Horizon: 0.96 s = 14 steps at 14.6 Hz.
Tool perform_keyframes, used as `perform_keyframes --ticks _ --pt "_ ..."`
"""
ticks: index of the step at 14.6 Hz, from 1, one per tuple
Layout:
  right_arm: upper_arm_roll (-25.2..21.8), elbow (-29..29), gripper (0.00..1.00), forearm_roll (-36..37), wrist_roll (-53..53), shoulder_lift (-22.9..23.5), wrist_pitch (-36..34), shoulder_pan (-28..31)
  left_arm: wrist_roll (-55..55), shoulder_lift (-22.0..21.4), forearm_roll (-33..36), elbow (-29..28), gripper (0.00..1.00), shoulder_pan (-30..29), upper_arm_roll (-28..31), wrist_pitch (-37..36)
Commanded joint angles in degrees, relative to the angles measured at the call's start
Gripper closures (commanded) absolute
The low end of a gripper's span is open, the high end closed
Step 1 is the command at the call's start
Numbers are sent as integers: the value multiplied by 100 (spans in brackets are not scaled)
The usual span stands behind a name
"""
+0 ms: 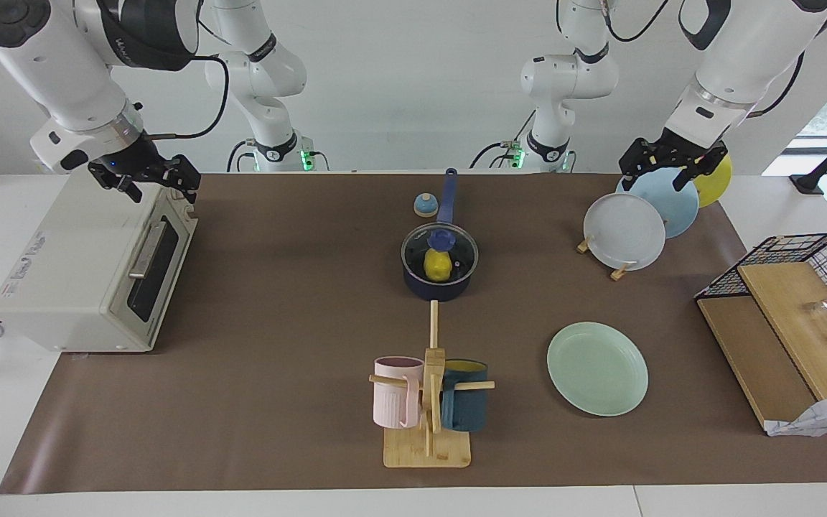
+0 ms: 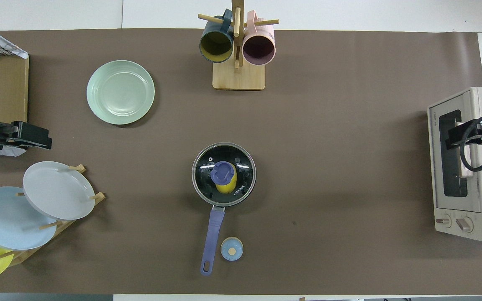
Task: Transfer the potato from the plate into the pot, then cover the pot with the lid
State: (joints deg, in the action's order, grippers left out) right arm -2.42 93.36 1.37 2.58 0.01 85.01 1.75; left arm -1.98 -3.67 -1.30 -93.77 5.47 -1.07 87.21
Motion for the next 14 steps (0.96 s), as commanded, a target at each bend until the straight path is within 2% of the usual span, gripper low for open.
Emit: perform_keyframes --ticks 1,14 --pt "49 323 0 -32 128 -229 -1 19 14 -37 42 87 0 -11 -33 -134" --pt "145 262 0 -32 155 -212 60 19 14 -90 33 52 0 -10 -33 -82"
